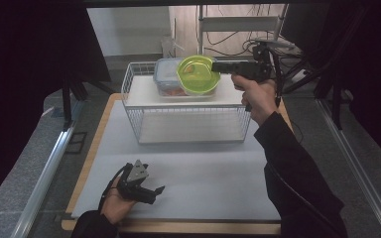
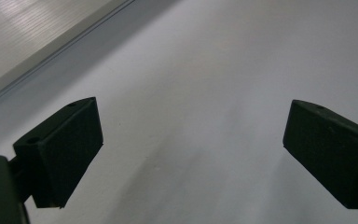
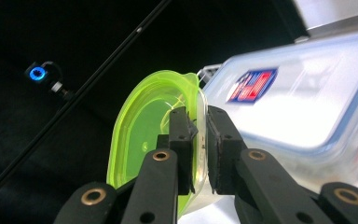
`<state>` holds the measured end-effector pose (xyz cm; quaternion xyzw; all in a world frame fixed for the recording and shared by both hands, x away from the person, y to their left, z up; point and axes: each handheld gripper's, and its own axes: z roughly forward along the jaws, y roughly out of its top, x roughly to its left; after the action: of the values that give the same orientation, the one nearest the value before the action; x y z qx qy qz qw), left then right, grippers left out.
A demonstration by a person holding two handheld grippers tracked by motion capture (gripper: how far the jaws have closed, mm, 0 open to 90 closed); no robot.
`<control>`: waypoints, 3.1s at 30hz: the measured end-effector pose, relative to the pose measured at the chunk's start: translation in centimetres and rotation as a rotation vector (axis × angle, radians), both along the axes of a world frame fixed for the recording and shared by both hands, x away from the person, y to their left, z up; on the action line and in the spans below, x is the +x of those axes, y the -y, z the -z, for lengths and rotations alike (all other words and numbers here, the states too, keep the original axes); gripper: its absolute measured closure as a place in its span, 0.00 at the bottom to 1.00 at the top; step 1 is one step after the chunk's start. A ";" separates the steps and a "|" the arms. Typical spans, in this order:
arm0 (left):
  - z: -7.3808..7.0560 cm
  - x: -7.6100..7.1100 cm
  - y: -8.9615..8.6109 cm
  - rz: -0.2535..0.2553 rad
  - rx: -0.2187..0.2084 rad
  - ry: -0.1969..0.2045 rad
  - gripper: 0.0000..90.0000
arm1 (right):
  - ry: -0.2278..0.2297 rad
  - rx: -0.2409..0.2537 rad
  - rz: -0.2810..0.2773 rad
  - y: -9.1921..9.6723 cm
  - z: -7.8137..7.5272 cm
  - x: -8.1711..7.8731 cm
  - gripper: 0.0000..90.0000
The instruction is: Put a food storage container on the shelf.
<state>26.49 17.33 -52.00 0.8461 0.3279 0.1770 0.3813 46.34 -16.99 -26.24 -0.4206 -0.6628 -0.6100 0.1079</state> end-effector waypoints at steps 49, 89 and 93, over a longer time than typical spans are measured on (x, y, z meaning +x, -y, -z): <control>0.1 -0.1 -0.1 0.014 -0.010 -0.009 0.05 | -0.043 -0.066 0.220 -5.2 0.0 7.0 0.81; 0.1 -0.1 -0.1 0.006 -0.002 -0.007 0.05 | 0.291 -0.364 0.105 -0.9 2.2 0.6 0.24; 0.0 -0.1 -0.2 0.003 -0.019 -0.008 0.05 | 0.327 -0.396 0.087 -0.1 3.0 -1.0 0.23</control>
<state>26.38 17.52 -52.04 0.8436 0.3298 0.1701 0.3880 45.39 -16.87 -29.22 -0.3575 -0.7592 -0.5322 -0.1116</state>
